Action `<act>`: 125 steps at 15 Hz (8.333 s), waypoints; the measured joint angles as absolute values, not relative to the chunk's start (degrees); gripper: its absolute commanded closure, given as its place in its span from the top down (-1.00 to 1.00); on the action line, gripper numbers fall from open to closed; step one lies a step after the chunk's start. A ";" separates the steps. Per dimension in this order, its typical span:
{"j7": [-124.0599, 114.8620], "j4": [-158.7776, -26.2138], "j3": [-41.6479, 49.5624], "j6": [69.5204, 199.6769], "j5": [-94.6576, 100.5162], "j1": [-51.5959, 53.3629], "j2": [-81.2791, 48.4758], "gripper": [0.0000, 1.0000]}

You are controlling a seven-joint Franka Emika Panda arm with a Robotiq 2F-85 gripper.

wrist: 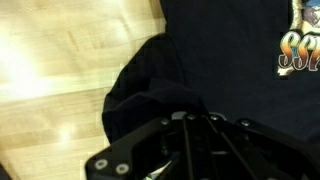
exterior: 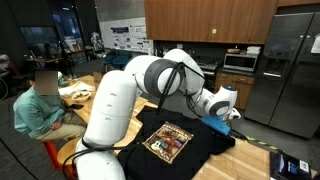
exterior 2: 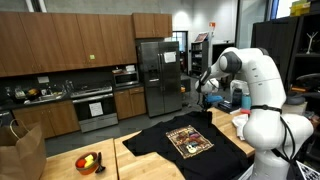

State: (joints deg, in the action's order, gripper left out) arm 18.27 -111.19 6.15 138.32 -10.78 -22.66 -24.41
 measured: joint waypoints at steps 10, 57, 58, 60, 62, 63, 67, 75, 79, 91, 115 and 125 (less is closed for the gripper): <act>17.48 -113.99 4.66 143.74 -10.79 -17.81 -24.03 -0.99; 3.90 -132.73 3.79 161.62 -1.31 -5.18 -21.66 0.46; 3.92 -132.71 3.74 161.62 -1.31 -5.18 -21.54 0.58; 4.01 -132.76 3.22 161.62 -1.42 -5.21 -20.90 0.85; 4.30 -132.95 2.06 161.55 -1.84 -5.43 -19.51 0.99; 4.68 -133.16 1.30 161.31 -2.39 -5.61 -18.55 1.00; 7.42 -134.59 -2.34 159.27 -7.05 -5.86 -14.29 1.00; 11.28 -136.78 -4.72 157.03 -12.68 -6.59 -9.28 1.00; 11.44 -136.79 -4.67 157.02 -12.68 -6.52 -9.42 1.00; 14.59 -122.83 -9.83 150.87 -14.76 -2.50 -18.31 1.00; 24.08 -107.43 -15.54 142.00 -9.93 3.08 -33.22 1.00; 24.05 -100.24 -16.21 139.88 -5.69 7.87 -38.19 1.00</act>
